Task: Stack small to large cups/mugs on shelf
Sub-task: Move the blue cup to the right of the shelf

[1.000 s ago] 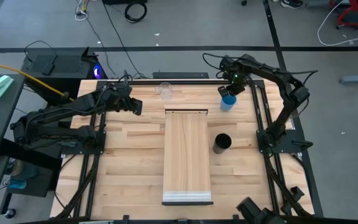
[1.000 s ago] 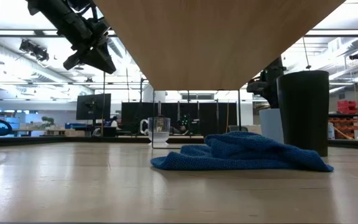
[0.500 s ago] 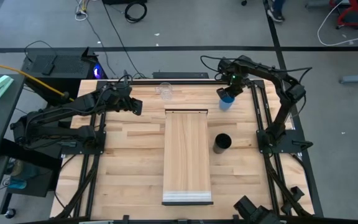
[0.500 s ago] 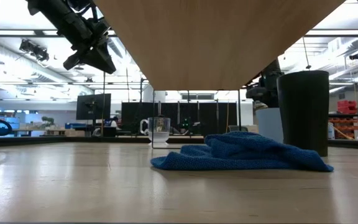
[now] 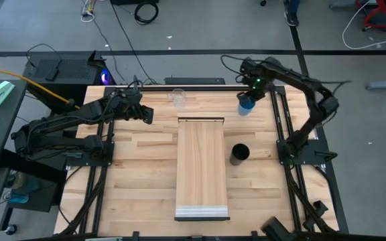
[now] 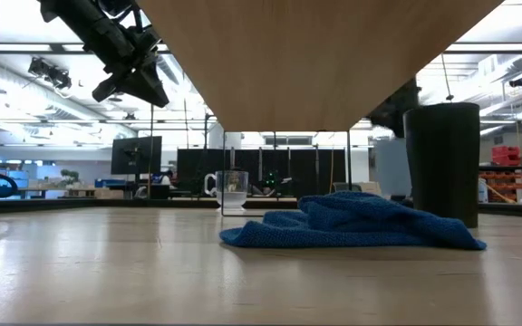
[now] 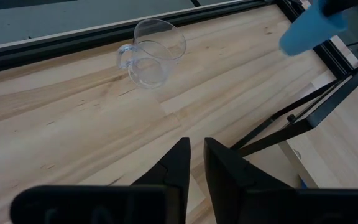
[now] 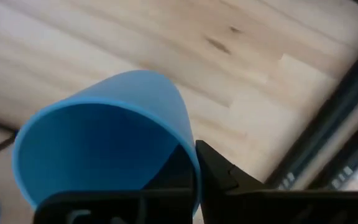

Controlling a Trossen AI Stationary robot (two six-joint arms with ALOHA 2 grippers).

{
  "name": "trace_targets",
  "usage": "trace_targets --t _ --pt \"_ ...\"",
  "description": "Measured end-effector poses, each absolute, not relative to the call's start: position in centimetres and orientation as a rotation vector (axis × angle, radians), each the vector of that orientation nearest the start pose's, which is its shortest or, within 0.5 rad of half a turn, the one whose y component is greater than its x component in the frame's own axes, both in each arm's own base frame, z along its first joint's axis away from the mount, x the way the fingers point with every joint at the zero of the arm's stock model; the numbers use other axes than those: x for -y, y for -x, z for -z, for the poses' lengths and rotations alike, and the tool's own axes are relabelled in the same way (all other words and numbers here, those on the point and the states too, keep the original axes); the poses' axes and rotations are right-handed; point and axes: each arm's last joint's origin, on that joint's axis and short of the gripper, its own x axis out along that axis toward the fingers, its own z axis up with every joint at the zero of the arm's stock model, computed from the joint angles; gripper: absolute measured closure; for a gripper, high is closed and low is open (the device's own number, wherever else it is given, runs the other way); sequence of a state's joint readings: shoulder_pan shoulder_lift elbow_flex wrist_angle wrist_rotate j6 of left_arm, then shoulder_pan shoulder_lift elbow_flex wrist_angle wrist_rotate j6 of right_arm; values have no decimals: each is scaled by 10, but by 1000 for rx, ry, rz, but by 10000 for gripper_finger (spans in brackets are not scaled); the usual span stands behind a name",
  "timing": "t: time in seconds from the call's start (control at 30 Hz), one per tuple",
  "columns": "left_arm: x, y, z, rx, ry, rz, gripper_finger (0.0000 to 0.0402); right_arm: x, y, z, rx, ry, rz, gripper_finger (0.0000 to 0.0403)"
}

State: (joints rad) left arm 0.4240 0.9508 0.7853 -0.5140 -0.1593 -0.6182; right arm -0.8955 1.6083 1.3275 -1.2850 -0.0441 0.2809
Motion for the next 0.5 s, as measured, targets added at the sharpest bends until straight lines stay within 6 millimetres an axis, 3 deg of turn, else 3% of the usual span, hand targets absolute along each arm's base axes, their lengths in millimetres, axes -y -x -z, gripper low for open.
trace_targets --t 0.23,0.37,0.5 --pt "-84 -174 -277 -490 667 -756 349 156 -144 -325 -1404 -880 837 398" --pt "-84 -174 -277 -489 668 -757 354 110 -127 -356 -1205 -895 767 400" --pt "-84 -174 -277 -489 669 -757 356 70 -111 -374 -1065 -904 709 400"
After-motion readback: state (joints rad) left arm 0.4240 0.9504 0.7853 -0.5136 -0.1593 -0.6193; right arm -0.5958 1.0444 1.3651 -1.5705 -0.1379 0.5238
